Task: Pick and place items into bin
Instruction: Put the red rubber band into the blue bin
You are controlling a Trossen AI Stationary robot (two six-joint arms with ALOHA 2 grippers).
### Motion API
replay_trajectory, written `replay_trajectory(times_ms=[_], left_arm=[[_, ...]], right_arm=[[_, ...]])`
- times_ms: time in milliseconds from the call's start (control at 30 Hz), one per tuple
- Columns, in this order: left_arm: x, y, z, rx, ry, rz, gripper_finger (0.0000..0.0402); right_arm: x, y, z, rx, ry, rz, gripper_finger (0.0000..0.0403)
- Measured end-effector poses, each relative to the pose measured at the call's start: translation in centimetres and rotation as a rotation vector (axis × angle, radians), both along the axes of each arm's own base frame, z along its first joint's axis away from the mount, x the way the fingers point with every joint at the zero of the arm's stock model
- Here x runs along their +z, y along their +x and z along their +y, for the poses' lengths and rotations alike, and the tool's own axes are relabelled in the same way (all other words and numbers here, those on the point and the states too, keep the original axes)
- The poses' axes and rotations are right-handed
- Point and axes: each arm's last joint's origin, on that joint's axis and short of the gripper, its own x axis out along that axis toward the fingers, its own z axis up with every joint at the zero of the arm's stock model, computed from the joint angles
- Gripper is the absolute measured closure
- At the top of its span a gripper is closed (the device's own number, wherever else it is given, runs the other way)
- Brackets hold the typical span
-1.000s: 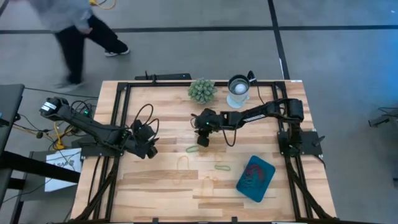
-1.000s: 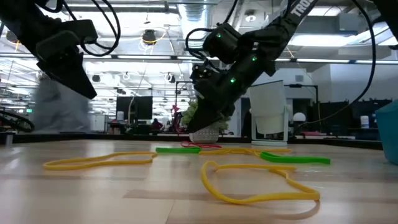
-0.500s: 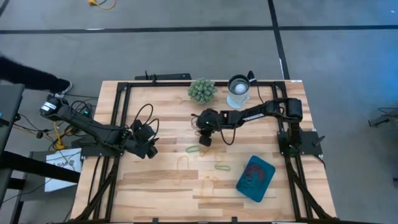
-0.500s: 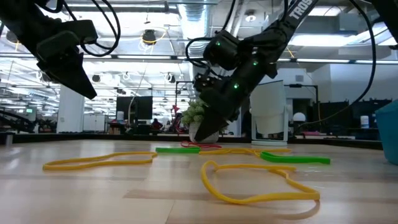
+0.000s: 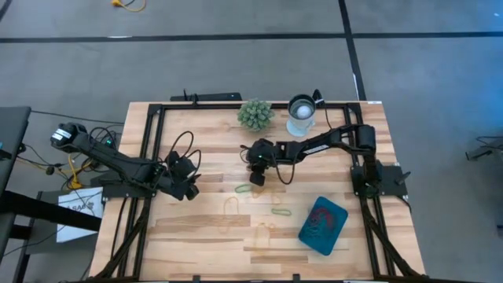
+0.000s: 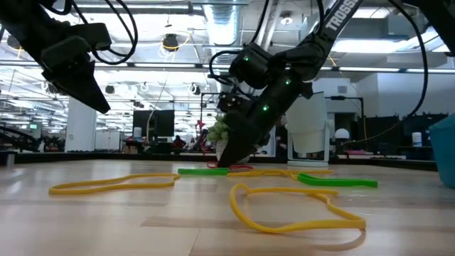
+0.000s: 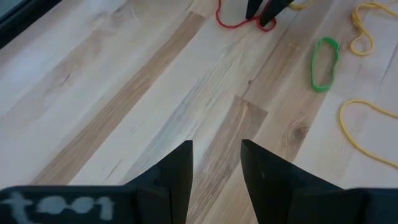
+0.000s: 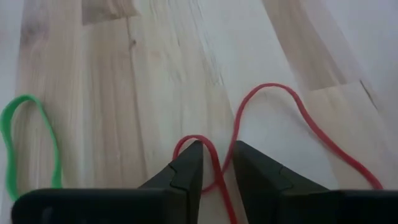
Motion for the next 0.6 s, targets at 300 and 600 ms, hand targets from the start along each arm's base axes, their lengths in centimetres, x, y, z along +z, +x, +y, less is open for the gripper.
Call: replay_trajectory(times_ms=[300,600], left_arm=[[0.0,0.0,0.0,0.001,0.001,-0.001,0.0276],[0.0,0.0,0.0,0.011,-0.004,-0.011,0.0276]], right_arm=[[0.2,-0.1,0.0,-0.015,-0.021,0.005,0.0394],[6.4,-1.8,3.3,0.063,-0.024,-0.019,0.04]])
